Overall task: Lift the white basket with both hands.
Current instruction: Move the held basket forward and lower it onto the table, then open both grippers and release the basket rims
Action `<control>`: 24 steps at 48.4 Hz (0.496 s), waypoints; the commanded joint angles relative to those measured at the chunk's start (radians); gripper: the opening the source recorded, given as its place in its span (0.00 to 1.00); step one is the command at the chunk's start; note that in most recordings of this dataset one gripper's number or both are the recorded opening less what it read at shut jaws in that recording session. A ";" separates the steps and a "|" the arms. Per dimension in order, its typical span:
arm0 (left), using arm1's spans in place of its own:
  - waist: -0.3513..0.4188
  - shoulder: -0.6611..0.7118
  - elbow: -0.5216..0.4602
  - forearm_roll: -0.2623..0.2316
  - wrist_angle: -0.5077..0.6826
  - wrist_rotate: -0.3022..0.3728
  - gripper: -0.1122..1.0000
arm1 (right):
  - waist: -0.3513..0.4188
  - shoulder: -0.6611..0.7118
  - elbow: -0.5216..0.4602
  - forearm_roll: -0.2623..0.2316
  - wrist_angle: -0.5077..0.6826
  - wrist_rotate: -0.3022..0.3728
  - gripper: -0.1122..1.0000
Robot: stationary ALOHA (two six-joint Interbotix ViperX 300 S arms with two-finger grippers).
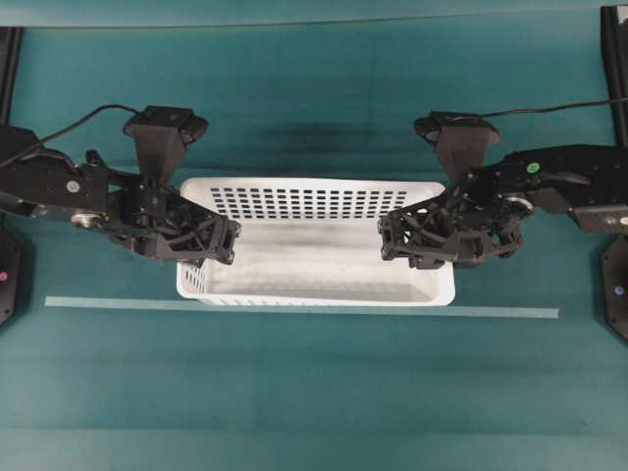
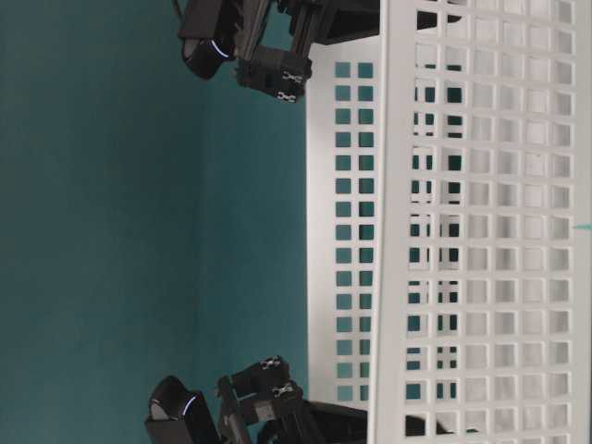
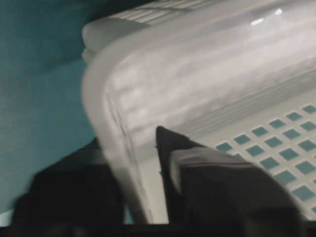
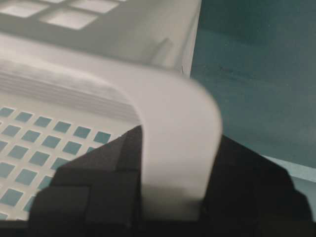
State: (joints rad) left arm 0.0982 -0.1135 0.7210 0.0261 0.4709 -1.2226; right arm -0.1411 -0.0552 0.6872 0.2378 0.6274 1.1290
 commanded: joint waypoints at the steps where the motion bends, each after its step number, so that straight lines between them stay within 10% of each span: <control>1: -0.003 0.020 -0.011 0.005 -0.031 0.009 0.41 | 0.011 0.035 -0.006 0.002 -0.032 -0.048 0.30; 11: -0.003 0.028 -0.005 0.005 -0.028 0.009 0.90 | -0.020 0.029 0.011 0.002 -0.087 -0.044 0.70; 18: -0.002 0.029 0.000 0.005 -0.028 0.012 0.90 | -0.038 0.025 0.011 -0.003 -0.095 -0.046 0.98; 24: -0.002 0.025 0.009 0.005 -0.028 0.011 0.90 | -0.048 0.020 0.012 -0.002 -0.086 -0.046 0.98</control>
State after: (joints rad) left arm 0.0966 -0.1043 0.7302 0.0276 0.4510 -1.2134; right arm -0.1764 -0.0537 0.7010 0.2378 0.5415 1.0861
